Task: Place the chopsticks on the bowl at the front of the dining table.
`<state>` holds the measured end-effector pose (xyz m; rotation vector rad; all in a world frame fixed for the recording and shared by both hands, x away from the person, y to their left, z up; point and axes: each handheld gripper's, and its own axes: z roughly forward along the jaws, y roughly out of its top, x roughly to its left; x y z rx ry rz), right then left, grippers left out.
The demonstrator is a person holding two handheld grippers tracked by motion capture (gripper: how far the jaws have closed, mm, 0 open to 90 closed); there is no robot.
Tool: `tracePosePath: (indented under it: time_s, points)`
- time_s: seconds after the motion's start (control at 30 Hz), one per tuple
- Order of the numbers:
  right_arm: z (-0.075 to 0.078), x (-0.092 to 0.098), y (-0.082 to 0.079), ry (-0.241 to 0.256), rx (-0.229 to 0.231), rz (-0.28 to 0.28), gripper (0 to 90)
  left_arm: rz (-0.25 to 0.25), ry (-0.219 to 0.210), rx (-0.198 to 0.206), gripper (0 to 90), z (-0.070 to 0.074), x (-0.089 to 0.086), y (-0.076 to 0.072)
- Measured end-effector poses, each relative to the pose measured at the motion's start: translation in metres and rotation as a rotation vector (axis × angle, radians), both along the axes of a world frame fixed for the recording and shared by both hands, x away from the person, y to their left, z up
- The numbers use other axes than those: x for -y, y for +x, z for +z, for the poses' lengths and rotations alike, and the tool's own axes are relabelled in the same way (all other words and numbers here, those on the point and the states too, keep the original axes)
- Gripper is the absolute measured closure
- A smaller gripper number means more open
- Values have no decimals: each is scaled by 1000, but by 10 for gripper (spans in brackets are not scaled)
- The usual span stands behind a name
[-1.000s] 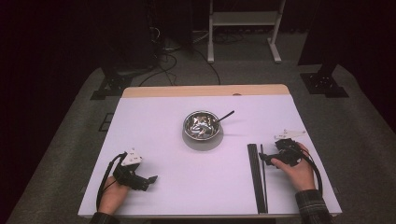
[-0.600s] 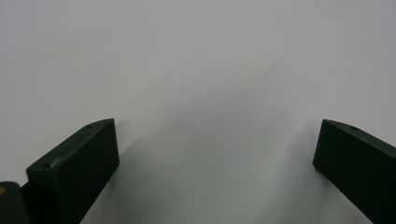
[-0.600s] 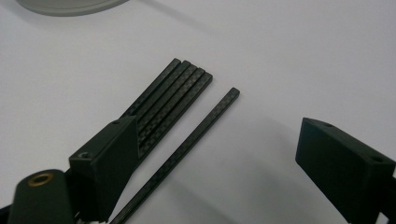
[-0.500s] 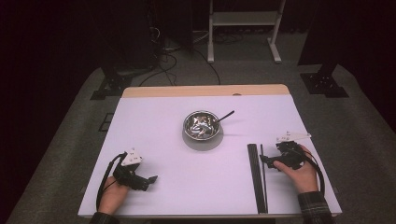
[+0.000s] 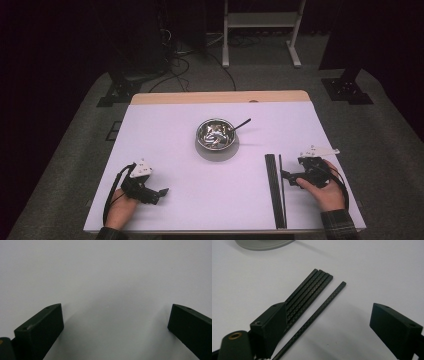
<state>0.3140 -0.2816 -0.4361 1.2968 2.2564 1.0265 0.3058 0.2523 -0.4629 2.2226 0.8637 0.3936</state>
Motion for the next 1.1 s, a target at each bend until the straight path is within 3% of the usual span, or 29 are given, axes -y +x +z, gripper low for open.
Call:
tracePosePath:
  time_s: [1.1]
  points:
    - [-5, 0, -42, 12, 9, 19, 130, 2, 2, 2, 0, 0, 0, 0]
